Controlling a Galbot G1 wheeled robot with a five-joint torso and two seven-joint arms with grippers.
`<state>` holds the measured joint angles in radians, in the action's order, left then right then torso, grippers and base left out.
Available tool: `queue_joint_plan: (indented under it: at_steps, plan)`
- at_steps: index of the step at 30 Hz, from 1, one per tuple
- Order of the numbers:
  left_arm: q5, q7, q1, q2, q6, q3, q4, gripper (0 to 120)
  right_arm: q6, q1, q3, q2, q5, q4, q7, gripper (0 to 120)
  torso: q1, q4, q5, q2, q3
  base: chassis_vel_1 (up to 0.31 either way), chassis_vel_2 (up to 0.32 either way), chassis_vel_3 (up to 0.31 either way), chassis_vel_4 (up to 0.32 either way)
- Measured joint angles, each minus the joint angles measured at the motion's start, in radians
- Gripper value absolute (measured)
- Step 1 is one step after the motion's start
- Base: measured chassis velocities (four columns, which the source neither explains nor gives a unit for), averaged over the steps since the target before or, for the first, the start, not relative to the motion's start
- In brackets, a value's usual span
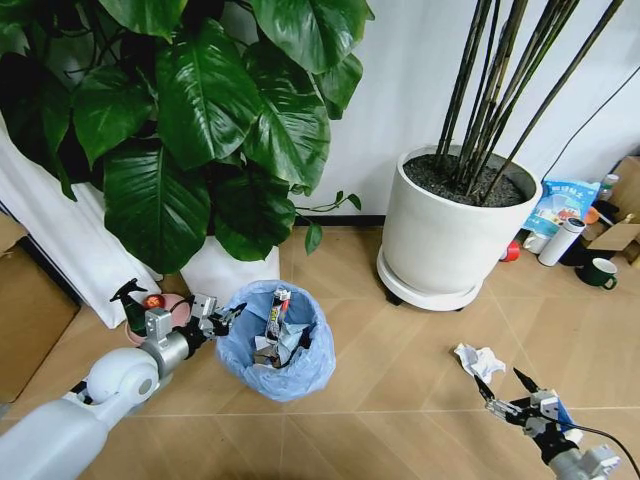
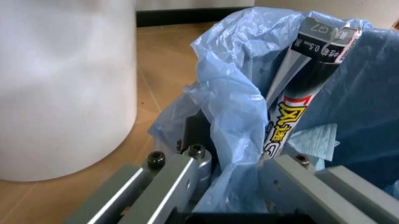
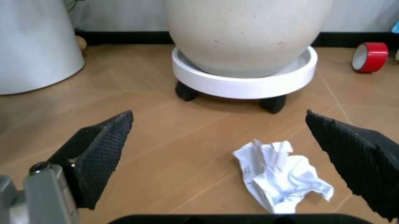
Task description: Pick up the trash bin and place the garbage on the floor into it.
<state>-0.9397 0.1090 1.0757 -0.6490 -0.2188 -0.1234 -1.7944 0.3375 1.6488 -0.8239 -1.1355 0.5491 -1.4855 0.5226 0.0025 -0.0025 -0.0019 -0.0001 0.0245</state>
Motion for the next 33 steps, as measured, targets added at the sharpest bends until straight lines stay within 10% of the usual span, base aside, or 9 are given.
queue_joint_plan:
  at_steps: [33]
  plan:
    - [-0.002, 0.002, -0.008, -0.002, -0.001, 0.006, 0.002, 0, -0.001, -0.001, -0.003, 0.008, 0.005, 0.007, 0.006, 100, 0.0, -0.0001, 0.0, 0.0, 0.0, -0.056, -0.06, 0.055, 0.06]
